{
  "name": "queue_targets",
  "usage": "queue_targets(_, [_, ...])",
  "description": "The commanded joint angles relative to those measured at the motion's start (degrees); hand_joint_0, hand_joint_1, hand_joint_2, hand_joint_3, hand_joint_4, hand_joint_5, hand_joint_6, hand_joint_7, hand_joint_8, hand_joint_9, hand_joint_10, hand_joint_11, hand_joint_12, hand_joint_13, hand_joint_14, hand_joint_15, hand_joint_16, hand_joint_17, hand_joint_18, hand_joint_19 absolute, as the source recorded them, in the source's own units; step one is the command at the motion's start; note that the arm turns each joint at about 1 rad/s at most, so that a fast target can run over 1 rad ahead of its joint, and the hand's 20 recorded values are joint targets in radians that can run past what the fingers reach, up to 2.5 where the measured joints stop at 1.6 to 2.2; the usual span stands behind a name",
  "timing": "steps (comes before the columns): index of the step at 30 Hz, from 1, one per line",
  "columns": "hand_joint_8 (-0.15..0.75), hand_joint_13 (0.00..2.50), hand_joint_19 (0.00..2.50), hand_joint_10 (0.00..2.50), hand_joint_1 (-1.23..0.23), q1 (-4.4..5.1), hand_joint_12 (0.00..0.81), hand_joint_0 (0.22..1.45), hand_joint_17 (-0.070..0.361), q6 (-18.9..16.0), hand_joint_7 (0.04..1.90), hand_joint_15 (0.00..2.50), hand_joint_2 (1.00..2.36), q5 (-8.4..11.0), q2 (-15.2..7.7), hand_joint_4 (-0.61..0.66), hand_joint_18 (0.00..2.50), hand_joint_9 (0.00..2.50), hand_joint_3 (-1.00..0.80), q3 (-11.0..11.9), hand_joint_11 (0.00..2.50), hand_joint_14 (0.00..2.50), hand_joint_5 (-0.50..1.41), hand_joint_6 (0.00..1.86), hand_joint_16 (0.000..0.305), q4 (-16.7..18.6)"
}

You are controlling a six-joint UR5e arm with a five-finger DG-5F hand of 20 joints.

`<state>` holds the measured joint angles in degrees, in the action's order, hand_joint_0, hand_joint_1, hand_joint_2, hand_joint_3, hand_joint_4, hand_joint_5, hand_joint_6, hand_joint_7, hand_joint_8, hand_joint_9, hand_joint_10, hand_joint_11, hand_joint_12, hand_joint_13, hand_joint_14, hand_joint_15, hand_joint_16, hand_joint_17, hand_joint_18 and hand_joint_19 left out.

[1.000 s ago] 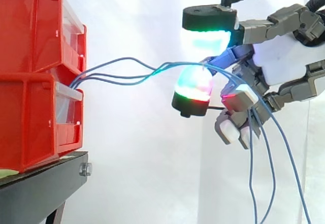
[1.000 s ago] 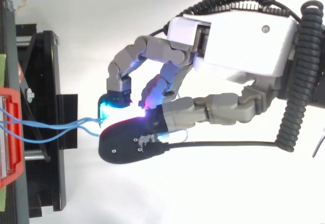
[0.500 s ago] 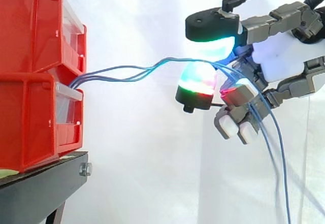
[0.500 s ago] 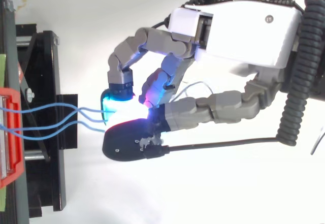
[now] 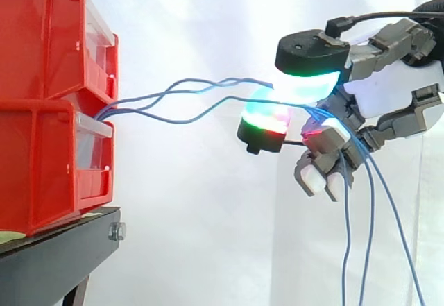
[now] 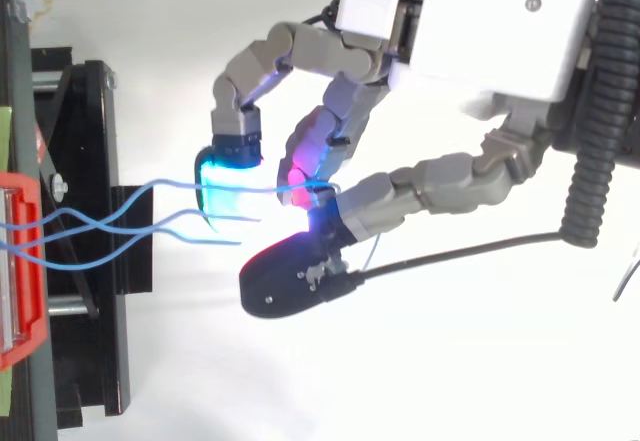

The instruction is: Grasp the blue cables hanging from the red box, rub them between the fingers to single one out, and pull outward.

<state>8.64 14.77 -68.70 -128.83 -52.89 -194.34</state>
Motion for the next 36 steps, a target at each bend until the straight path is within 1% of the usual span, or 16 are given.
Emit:
queue_targets(1, [0.350, 1.04, 0.53, 0.02, -0.73, -0.38, 0.364, 0.57, 0.106, 0.35, 0.90, 0.68, 1.00, -0.12, -0.02, 0.10, 0.89, 1.15, -0.50, -0.02, 0.92, 0.03, -0.16, 0.93, 0.047, 0.10])
queue_targets(4, [0.368, 1.06, 0.54, 0.02, -0.60, -0.65, 0.375, 0.53, 0.113, 0.70, 0.87, 0.67, 1.00, -0.38, -0.02, 0.11, 0.90, 1.17, -0.50, 0.07, 0.90, 0.03, -0.16, 0.92, 0.050, 0.19])
queue_targets(7, [0.369, 1.07, 0.55, 0.02, -0.49, -0.91, 0.377, 0.54, 0.115, 0.97, 0.89, 0.68, 1.00, -0.91, 0.07, 0.11, 0.90, 1.18, -0.50, 0.07, 0.89, 0.02, -0.16, 0.91, 0.051, 0.27])
queue_targets(11, [0.362, 1.07, 0.57, 0.02, -0.42, -1.26, 0.375, 0.57, 0.114, 1.49, 0.92, 0.68, 1.01, -1.43, -0.02, 0.09, 0.89, 1.19, -0.42, 0.07, 0.91, 0.02, -0.16, 0.90, 0.051, 0.63])
queue_targets(14, [0.366, 1.08, 0.57, 0.02, -0.47, -1.44, 0.376, 0.59, 0.113, 1.85, 0.92, 0.68, 1.01, -1.52, -0.02, 0.09, 0.88, 1.21, -0.35, 0.07, 0.91, 0.03, -0.15, 0.90, 0.050, 0.89])
queue_targets(16, [0.396, 1.11, 0.52, 0.02, -0.57, -1.53, 0.405, 0.58, 0.127, 2.11, 0.91, 0.67, 1.01, -1.52, 0.07, 0.11, 0.95, 1.22, -0.24, 0.07, 0.90, 0.02, -0.15, 0.91, 0.057, 1.24])
queue_targets(17, [0.403, 1.11, 0.52, 0.02, -0.60, -1.61, 0.415, 0.58, 0.131, 2.28, 0.91, 0.66, 1.01, -1.52, -0.02, 0.11, 0.97, 1.21, -0.22, 0.07, 0.89, 0.02, -0.15, 0.91, 0.058, 1.33])
queue_targets(19, [0.396, 1.10, 0.52, 0.02, -0.68, -1.70, 0.405, 0.59, 0.128, 2.55, 0.94, 0.67, 1.01, -1.52, -0.02, 0.11, 0.96, 1.19, -0.14, 0.07, 0.91, 0.02, -0.15, 0.91, 0.057, 1.42])
queue_targets(20, [0.393, 1.09, 0.52, 0.02, -0.72, -1.70, 0.402, 0.60, 0.127, 2.64, 0.90, 0.67, 1.02, -1.61, -0.02, 0.10, 0.95, 1.18, -0.13, 0.07, 0.92, 0.02, -0.15, 0.93, 0.056, 1.50])
queue_targets(21, [0.378, 1.08, 0.52, 0.02, -0.76, -1.79, 0.389, 0.61, 0.122, 2.64, 0.92, 0.67, 1.02, -1.61, 0.07, 0.08, 0.94, 1.15, -0.11, 0.07, 0.92, 0.02, -0.16, 0.93, 0.054, 1.50])
queue_targets(22, [0.374, 1.07, 0.52, 0.02, -0.77, -1.88, 0.384, 0.61, 0.120, 2.64, 0.92, 0.68, 1.02, -1.61, -0.02, 0.07, 0.93, 1.15, -0.10, 0.07, 0.92, 0.02, -0.16, 0.93, 0.053, 1.50])
queue_targets(24, [0.358, 1.05, 0.52, 0.02, -0.82, -1.97, 0.372, 0.63, 0.113, 2.72, 0.93, 0.67, 1.02, -1.79, 0.07, 0.02, 0.90, 1.12, -0.11, 0.07, 0.93, 0.03, -0.17, 0.94, 0.050, 1.50])
queue_targets(27, [0.344, 1.04, 0.51, 0.02, -0.88, -2.05, 0.366, 0.68, 0.107, 2.72, 0.95, 0.66, 1.02, -1.96, -0.02, -0.03, 0.89, 1.10, -0.19, 0.07, 0.94, 0.03, -0.17, 0.95, 0.048, 1.50])
queue_targets(29, [0.342, 1.03, 0.50, 0.02, -0.90, -2.14, 0.358, 0.71, 0.105, 2.81, 0.99, 0.66, 1.02, -2.05, -0.02, -0.02, 0.89, 1.10, -0.25, 0.16, 0.93, 0.02, -0.17, 0.95, 0.047, 1.50])
queue_targets(32, [0.337, 1.02, 0.48, 0.02, -0.91, -2.23, 0.357, 0.74, 0.104, 2.99, 0.94, 0.66, 1.01, -2.14, -0.02, -0.04, 0.89, 1.10, -0.34, 0.16, 0.93, 0.03, -0.17, 0.95, 0.046, 1.50])
queue_targets(36, [0.335, 1.03, 0.49, 0.02, -0.91, -2.40, 0.351, 0.75, 0.102, 3.16, 0.89, 0.67, 1.00, -2.23, -0.02, -0.02, 0.89, 1.10, -0.44, 0.16, 0.91, 0.03, -0.17, 0.95, 0.045, 1.68])
